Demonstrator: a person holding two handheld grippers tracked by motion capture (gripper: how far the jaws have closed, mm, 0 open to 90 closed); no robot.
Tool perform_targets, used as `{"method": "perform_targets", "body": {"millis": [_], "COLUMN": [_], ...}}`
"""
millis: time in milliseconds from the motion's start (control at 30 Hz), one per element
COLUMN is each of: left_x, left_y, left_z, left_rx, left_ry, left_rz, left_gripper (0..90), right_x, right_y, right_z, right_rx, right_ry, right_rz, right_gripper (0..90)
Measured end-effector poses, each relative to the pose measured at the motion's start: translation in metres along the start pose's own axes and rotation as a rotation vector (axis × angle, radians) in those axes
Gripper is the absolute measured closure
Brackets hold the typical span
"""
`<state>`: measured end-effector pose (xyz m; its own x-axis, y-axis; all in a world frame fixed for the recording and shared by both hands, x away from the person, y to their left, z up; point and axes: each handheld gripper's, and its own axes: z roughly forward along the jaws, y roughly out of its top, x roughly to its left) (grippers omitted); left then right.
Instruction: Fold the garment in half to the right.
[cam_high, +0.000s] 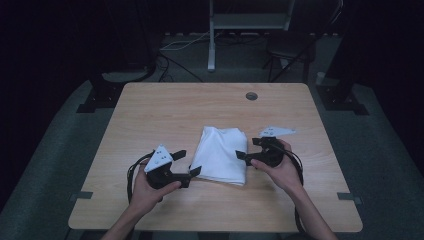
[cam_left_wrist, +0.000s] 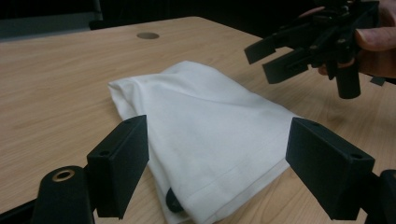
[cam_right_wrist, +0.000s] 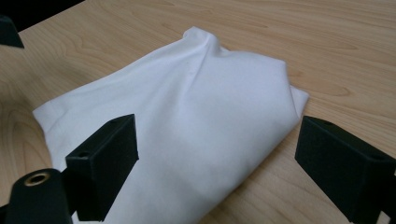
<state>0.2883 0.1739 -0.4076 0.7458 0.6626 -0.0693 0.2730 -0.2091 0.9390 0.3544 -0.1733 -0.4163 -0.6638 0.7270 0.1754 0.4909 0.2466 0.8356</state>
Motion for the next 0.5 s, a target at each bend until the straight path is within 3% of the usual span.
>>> {"method": "perform_targets", "body": {"millis": [267, 500], "left_x": [0.009, 0.014], "left_y": [-0.001, -0.003], "left_z": [-0.018, -0.032], "left_rx": [-0.037, -0.056], "left_ry": [0.035, 0.070], "left_rz": [-0.024, -0.021], "left_gripper": [21.0, 21.1], "right_x": [-0.003, -0.005], "right_y": [-0.012, -0.017], "right_z": [-0.019, -0.035], "right_rx": [-0.031, -0.058], "right_ry": [-0.021, -0.040], "right_rz": [0.000, 0.001], "right_gripper": [12.7, 12.7]}}
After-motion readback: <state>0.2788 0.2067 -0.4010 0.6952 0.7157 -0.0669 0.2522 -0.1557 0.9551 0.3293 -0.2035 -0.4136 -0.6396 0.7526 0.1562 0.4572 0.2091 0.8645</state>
